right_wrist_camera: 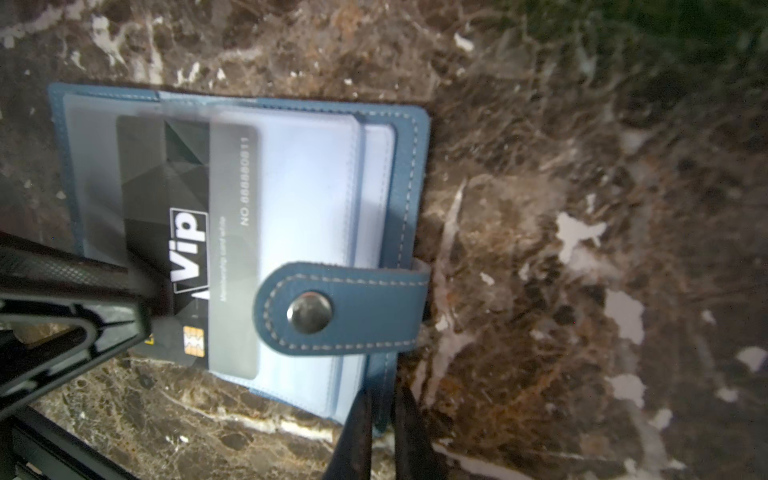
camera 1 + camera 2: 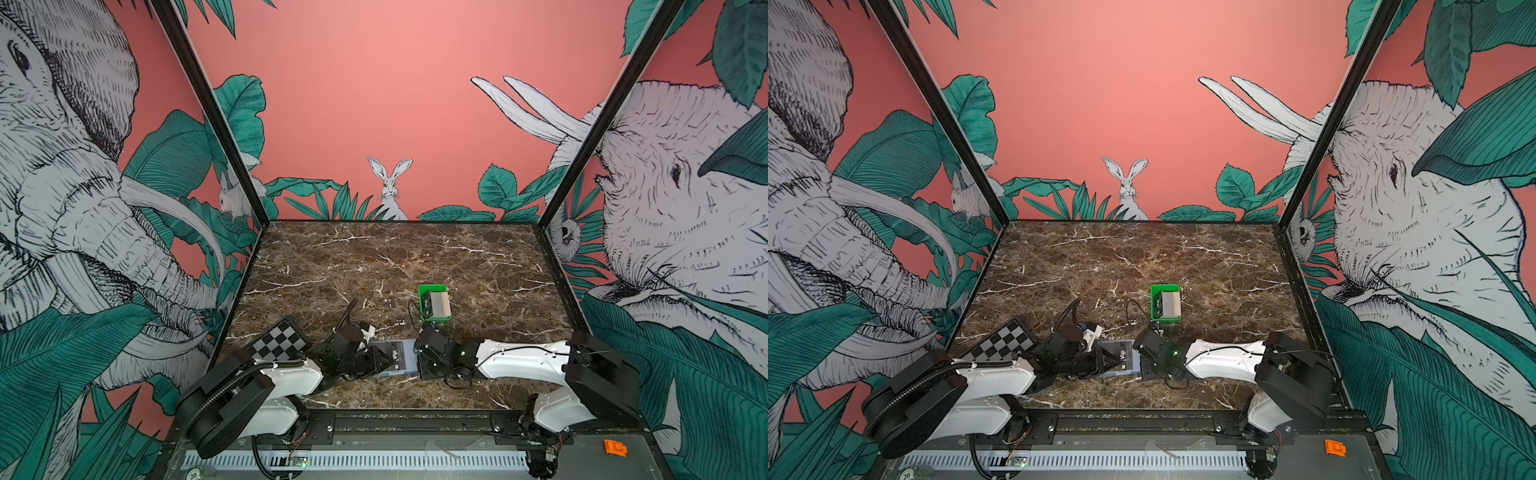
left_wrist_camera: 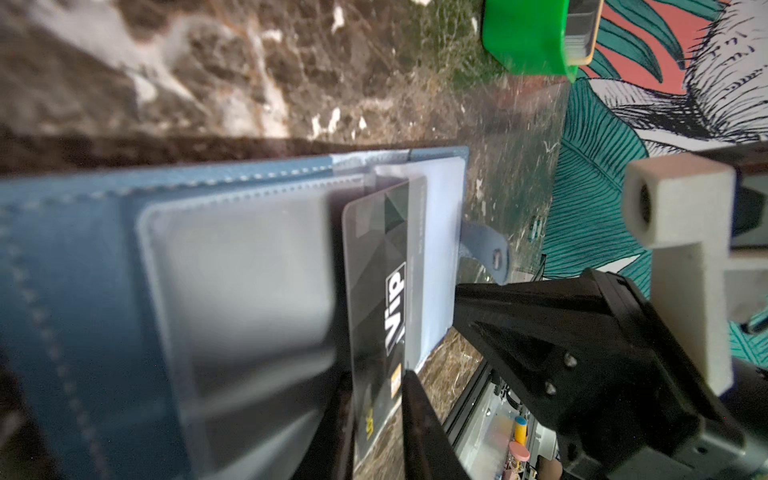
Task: Put the credit cards into the card holder
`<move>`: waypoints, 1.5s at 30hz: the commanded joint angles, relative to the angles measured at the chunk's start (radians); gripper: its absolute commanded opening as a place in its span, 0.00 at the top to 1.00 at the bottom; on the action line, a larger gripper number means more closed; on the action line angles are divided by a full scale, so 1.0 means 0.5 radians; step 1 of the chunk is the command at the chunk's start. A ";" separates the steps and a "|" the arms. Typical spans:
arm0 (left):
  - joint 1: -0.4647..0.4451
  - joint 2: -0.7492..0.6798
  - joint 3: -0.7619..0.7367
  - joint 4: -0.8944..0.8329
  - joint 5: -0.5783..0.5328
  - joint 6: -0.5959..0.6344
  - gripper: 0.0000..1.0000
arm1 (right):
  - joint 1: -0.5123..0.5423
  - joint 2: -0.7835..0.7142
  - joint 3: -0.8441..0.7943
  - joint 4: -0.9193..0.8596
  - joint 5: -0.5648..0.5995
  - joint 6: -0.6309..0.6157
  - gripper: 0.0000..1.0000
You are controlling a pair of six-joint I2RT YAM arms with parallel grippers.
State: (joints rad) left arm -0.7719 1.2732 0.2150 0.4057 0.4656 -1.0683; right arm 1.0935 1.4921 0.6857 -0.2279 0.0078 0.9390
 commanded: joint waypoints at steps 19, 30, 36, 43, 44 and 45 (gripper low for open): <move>-0.003 -0.270 0.295 -1.009 -0.269 0.280 0.68 | 0.022 0.062 0.003 -0.064 0.030 -0.003 0.87; -0.003 -0.126 0.450 -1.047 -0.290 0.360 0.71 | 0.021 0.052 0.016 -0.083 0.036 -0.019 0.87; -0.005 -0.040 0.486 -0.982 -0.259 0.370 0.73 | 0.021 0.046 0.012 -0.083 0.034 -0.022 0.87; -0.004 0.017 0.503 -0.939 -0.253 0.378 0.73 | 0.022 0.055 0.010 -0.063 0.035 -0.017 0.87; -0.002 0.021 0.504 -0.933 -0.256 0.377 0.73 | 0.024 0.056 0.008 -0.057 0.031 -0.016 0.88; -0.002 0.027 0.500 -0.926 -0.253 0.379 0.73 | 0.022 0.059 0.010 -0.058 0.031 -0.015 0.88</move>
State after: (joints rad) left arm -0.7719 1.2778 0.4500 -0.0612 0.3470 -0.8925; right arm 1.0962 1.4933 0.6872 -0.2295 0.0124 0.9348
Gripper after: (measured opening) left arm 0.268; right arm 0.126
